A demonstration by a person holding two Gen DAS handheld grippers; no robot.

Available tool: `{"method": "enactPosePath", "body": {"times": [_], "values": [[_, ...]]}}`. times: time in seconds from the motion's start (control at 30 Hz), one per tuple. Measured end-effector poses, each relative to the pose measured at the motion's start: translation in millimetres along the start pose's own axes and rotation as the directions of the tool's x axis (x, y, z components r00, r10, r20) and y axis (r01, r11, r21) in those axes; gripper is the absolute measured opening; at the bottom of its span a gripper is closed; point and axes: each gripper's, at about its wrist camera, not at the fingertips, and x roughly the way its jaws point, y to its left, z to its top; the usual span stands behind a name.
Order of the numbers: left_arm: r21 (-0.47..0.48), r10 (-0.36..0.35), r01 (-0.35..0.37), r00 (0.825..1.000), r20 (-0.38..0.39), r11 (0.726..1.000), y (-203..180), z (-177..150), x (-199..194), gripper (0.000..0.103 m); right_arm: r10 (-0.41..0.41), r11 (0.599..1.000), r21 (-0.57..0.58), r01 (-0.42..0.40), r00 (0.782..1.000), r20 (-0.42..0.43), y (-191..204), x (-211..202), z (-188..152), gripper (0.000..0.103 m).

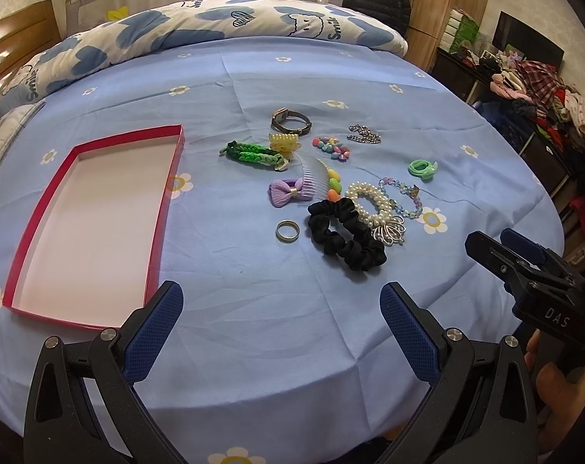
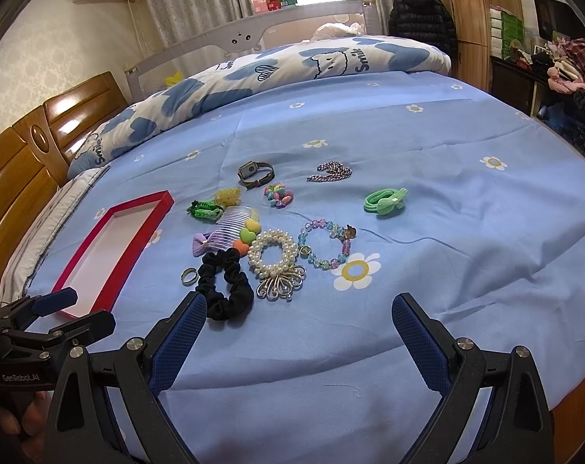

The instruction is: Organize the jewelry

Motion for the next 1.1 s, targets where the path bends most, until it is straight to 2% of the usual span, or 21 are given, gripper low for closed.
{"method": "enactPosePath", "body": {"times": [0.5,0.87,1.0,1.1], "values": [[0.001,-0.001,0.002,1.0,-0.012,1.0,-1,0,5,0.103,0.008,1.0,0.009,-0.008,1.0,-0.003,-1,1,0,0.098],[-0.03,-0.041,0.039,0.998,-0.055,0.999,3,12,28,0.103,0.041,0.999,0.024,-0.04,0.999,-0.03,-12,20,-1,0.097],[-0.052,-0.064,0.06,0.994,-0.086,0.997,4,18,42,0.097,0.058,0.998,0.041,-0.056,0.997,-0.052,-20,32,3,0.097],[-0.075,-0.091,0.083,0.99,-0.111,0.994,4,23,54,0.091,0.063,0.997,0.049,-0.06,0.996,-0.069,-26,44,11,0.09]]}}
